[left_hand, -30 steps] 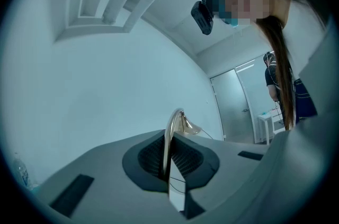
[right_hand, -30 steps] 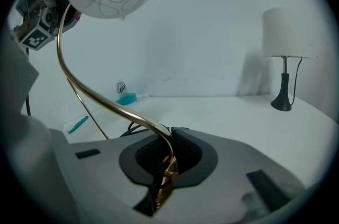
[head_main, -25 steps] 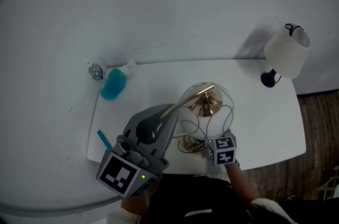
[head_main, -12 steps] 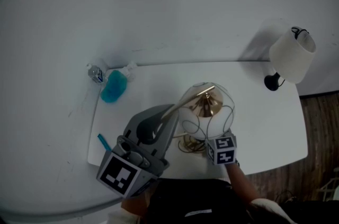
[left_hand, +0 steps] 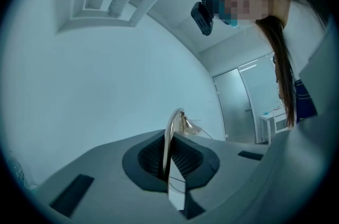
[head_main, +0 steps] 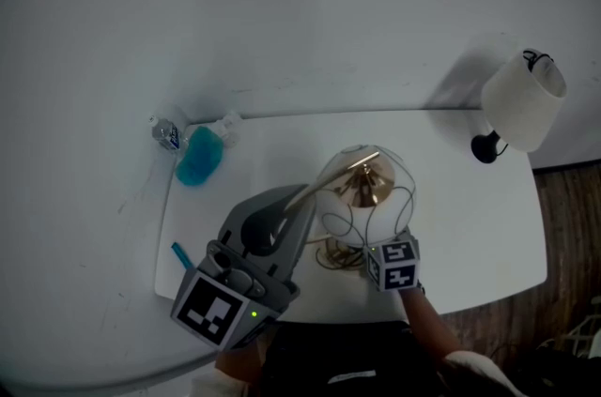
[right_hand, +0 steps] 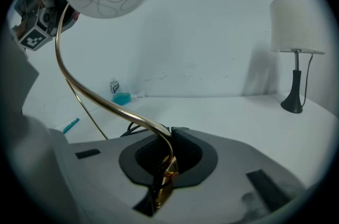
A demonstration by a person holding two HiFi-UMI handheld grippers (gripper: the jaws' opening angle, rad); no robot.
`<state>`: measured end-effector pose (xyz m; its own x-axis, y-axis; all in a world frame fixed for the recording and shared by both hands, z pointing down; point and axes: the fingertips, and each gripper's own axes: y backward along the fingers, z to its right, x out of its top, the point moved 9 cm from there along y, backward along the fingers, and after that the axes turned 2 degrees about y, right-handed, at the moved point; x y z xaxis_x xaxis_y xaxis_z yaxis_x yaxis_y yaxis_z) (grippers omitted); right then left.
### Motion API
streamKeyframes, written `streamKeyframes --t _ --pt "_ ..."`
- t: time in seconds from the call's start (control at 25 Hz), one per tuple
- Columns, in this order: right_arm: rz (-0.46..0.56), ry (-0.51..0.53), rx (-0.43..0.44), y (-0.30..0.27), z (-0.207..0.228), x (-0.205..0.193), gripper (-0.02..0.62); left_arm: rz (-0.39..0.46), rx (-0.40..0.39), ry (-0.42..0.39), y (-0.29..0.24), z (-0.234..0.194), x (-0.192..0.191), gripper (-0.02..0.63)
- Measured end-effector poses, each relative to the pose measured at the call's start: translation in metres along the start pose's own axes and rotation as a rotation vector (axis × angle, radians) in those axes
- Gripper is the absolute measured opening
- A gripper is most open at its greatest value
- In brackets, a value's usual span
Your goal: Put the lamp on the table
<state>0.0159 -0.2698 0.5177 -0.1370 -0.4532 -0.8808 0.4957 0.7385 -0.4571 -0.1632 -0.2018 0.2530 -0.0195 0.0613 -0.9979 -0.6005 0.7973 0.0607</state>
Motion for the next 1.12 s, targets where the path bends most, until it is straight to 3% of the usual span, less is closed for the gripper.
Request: streamKeyframes --t 1.12 --pt "0.002 -0.010 -0.013 -0.017 0.002 -0.009 0.015 0.010 -0.025 -0.005 -0.004 -0.002 -0.012 0.012"
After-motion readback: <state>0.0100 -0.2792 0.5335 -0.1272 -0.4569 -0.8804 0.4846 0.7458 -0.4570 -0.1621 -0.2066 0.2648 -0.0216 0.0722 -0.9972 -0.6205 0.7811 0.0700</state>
